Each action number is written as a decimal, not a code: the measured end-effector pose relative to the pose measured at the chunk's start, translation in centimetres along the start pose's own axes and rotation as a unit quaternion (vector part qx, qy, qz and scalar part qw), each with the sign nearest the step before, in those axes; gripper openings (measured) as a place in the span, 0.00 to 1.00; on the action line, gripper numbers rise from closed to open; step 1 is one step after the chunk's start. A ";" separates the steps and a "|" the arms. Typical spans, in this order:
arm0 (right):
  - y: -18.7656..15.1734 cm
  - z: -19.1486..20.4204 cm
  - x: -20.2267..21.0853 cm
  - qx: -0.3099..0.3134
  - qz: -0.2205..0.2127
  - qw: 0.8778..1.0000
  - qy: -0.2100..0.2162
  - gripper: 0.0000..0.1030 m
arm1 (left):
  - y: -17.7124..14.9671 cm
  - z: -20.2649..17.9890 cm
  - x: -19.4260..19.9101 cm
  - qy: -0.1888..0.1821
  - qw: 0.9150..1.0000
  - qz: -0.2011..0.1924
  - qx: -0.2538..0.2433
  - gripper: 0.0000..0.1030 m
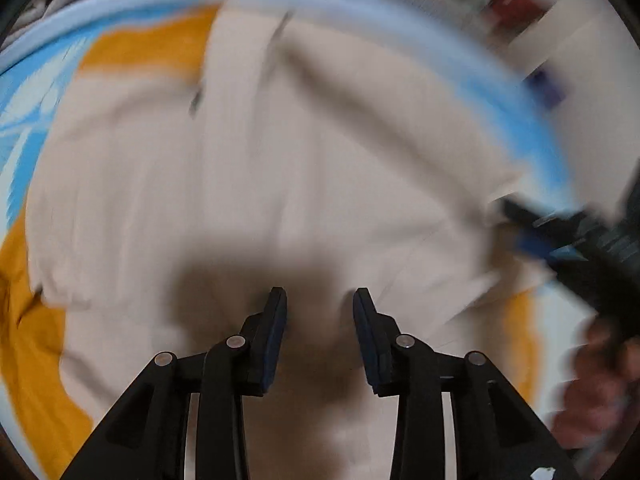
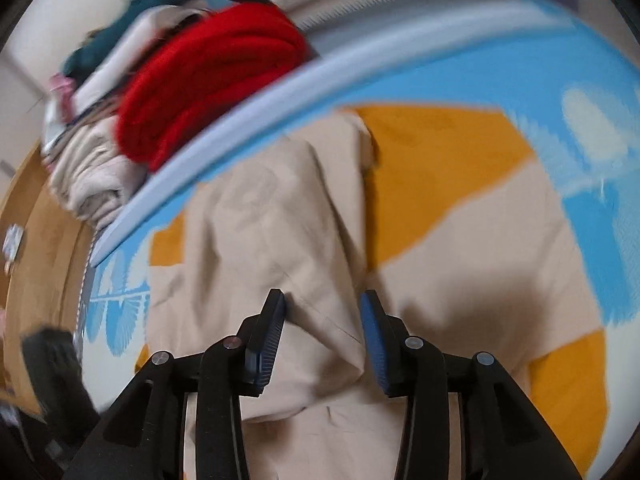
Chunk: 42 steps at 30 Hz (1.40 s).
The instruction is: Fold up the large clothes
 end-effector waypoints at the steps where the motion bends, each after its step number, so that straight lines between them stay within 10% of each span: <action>1: -0.5 -1.3 -2.0 -0.032 0.036 0.999 -0.020 0.39 | 0.0 0.9 -0.4 0.007 1.000 0.010 0.018 0.25; 5: -2.0 -3.0 -4.3 -0.075 0.084 0.992 -0.052 0.39 | 1.1 1.2 1.5 -0.002 0.999 0.005 0.033 0.22; 11: -0.7 -1.0 0.9 -0.049 0.007 0.996 -0.069 0.40 | 3.5 3.1 5.1 0.012 0.997 -0.071 0.042 0.22; 15: -0.4 1.4 2.7 -0.010 -0.050 0.999 -0.015 0.45 | 3.0 6.1 3.0 0.050 0.996 -0.024 0.076 0.22; 17: -1.1 2.8 0.8 0.006 -0.011 1.000 0.013 0.45 | 3.0 5.8 4.1 0.068 0.994 -0.041 0.075 0.18; 19: -2.1 2.2 -1.5 0.022 0.033 0.997 -0.067 0.45 | 3.5 3.4 6.1 0.086 0.993 -0.081 0.023 0.18; 24: -3.1 0.8 -3.3 -0.003 0.082 0.991 -0.107 0.45 | 3.0 -0.4 5.0 0.014 0.996 -0.078 -0.044 0.23; 27: -2.3 1.7 -1.5 0.018 0.049 0.991 -0.123 0.45 | 1.1 1.7 0.7 0.030 0.999 0.016 -0.004 0.23; 29: -2.0 2.2 -0.1 0.022 0.026 0.991 -0.126 0.45 | 1.3 2.6 1.7 0.022 0.999 0.012 0.023 0.18; 37: -0.6 3.1 12.2 0.049 -0.196 0.976 -0.079 0.45 | 2.8 1.5 13.0 0.012 0.988 -0.152 -0.012 0.17; 42: -1.4 2.8 17.8 0.067 -0.248 0.966 -0.045 0.45 | 2.0 1.0 16.3 0.009 0.982 -0.187 -0.030 0.17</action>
Point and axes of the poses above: each gripper's, at about its wrist camera, not at the fingertips, and x roughly against the way its jaws point, z to its left, y to its top, the point moved 2 cm from there along -x, roughly the way its jaws point, and after that the axes turned 12 degrees about -y, right-handed, at the moved point
